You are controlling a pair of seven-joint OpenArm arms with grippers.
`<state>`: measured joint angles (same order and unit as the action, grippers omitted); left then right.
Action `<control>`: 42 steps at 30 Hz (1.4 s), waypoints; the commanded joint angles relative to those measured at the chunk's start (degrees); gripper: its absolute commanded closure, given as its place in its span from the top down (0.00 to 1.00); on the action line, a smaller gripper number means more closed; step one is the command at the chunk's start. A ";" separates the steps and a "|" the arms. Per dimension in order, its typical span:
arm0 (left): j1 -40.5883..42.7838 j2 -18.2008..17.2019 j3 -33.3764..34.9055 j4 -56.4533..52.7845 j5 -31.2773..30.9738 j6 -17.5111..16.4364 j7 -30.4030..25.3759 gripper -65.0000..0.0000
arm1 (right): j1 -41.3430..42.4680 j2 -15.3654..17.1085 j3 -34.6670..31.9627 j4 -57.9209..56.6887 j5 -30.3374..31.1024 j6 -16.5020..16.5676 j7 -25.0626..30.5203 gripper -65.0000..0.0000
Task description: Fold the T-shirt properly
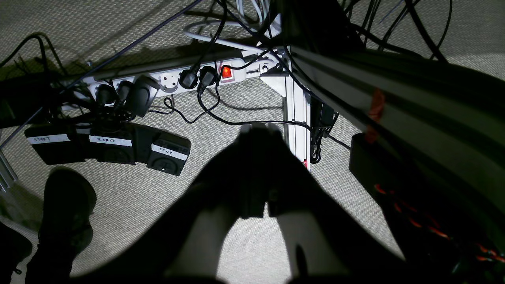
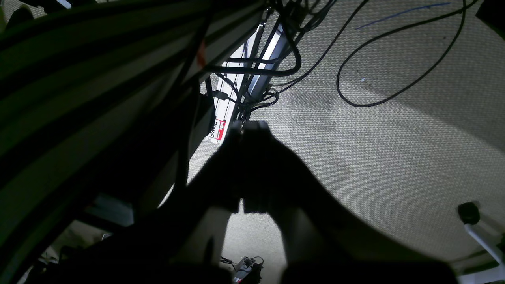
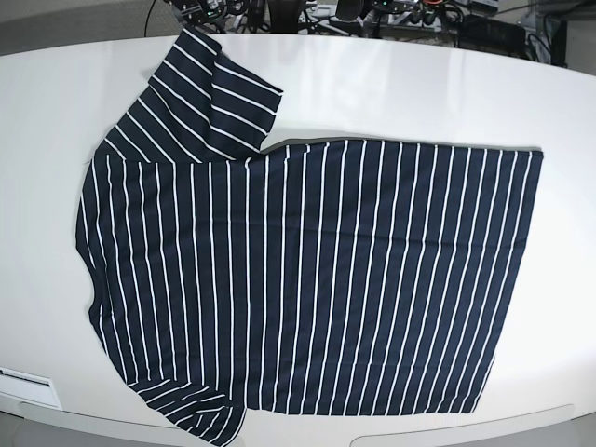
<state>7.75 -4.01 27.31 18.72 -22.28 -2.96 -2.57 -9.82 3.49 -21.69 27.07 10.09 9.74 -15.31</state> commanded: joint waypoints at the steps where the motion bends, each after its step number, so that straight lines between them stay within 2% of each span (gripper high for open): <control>1: 0.15 -0.11 -0.04 0.42 -0.22 0.20 -0.39 0.00 | -0.11 0.13 -0.07 0.57 0.31 0.57 -0.11 0.00; 15: 0.15 -0.11 -0.04 0.42 -0.17 0.00 -0.13 0.00 | -0.11 0.13 -0.07 0.59 -0.20 0.59 -0.48 0.00; 19: 0.15 -0.11 -0.04 0.46 2.78 0.00 1.55 0.00 | -0.13 0.15 -0.07 1.99 -4.17 0.44 -2.64 0.00; 22: 0.35 -0.13 -0.04 1.20 3.96 -0.02 3.56 0.00 | -0.17 0.20 -0.07 3.48 -4.61 0.39 -5.49 0.00; 24: 0.94 -0.33 -0.04 1.84 4.57 -0.87 5.27 0.00 | -0.37 0.22 -0.07 3.91 -4.61 1.16 -7.13 0.00; 27: 3.15 -1.11 -0.04 3.91 5.86 -4.39 6.91 0.00 | -2.36 0.39 -0.07 5.33 -4.59 1.88 -7.43 0.00; 32: 9.35 -4.55 -0.04 11.39 9.25 -4.96 7.19 0.00 | -9.09 1.51 -0.07 12.02 -4.61 1.92 -8.00 0.00; 38: 19.23 -11.72 -0.04 24.94 9.42 -4.81 9.09 0.00 | -20.31 4.76 -0.07 27.78 -4.59 1.36 -12.57 0.00; 42: 27.50 -17.86 -0.04 36.72 9.88 -0.94 9.09 0.00 | -29.53 8.31 -0.07 42.03 -4.61 -1.29 -13.44 0.00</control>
<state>34.59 -21.37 27.31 55.35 -12.53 -3.66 6.63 -38.87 11.64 -21.69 68.97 5.04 8.34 -28.60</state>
